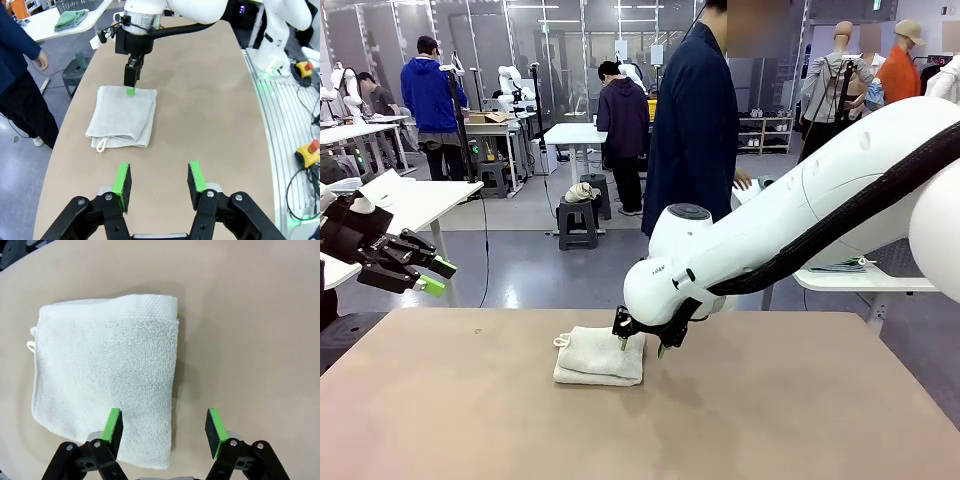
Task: Fold the towels and place them in the basket.
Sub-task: Place the folded Towel with hook on the right side of the table.
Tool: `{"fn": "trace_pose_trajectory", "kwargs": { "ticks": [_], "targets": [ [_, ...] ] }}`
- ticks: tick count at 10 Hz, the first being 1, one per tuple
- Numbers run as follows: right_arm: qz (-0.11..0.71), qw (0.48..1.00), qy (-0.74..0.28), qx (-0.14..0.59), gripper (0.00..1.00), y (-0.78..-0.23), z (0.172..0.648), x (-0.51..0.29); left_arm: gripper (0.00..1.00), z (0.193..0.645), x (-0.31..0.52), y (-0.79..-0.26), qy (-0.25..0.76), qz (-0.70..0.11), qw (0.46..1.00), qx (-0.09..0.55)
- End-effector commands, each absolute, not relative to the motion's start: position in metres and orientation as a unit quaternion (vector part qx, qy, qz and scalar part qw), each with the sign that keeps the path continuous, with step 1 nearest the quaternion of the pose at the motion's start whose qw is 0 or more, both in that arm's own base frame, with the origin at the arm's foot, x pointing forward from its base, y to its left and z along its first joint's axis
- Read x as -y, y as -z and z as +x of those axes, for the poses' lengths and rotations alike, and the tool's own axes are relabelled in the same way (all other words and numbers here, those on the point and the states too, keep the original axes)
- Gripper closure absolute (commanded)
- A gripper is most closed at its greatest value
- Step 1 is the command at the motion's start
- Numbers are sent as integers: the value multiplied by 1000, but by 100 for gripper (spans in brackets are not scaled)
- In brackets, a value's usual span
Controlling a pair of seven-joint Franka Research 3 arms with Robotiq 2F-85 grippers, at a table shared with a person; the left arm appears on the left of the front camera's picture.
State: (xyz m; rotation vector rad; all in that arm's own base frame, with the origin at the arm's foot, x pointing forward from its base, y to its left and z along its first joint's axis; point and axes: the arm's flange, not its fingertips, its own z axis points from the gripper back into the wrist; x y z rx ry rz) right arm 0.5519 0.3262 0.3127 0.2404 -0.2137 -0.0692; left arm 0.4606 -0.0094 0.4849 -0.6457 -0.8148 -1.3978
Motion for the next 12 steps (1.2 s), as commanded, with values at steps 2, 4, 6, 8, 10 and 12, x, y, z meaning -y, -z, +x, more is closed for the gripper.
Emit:
{"fn": "trace_pose_trajectory", "kwargs": {
  "ticks": [2,4,6,8,10,12],
  "targets": [
    [139,982,32,123,16,-298,552,-324,41,460,9,-485,615,-285,641,360],
    [144,981,27,128,16,-292,553,-325,41,460,9,-485,615,-285,641,360],
    [161,978,12,134,36,-289,555,-327,41,460,9,-485,615,-285,641,360],
    [164,977,8,138,42,-289,557,-330,41,460,9,-485,615,-285,641,360],
    [162,977,7,137,62,-289,558,-331,41,460,9,-485,615,-285,641,360],
    [160,978,6,135,82,-292,557,-331,41,460,9,-485,615,-285,641,360]
  ]
}}
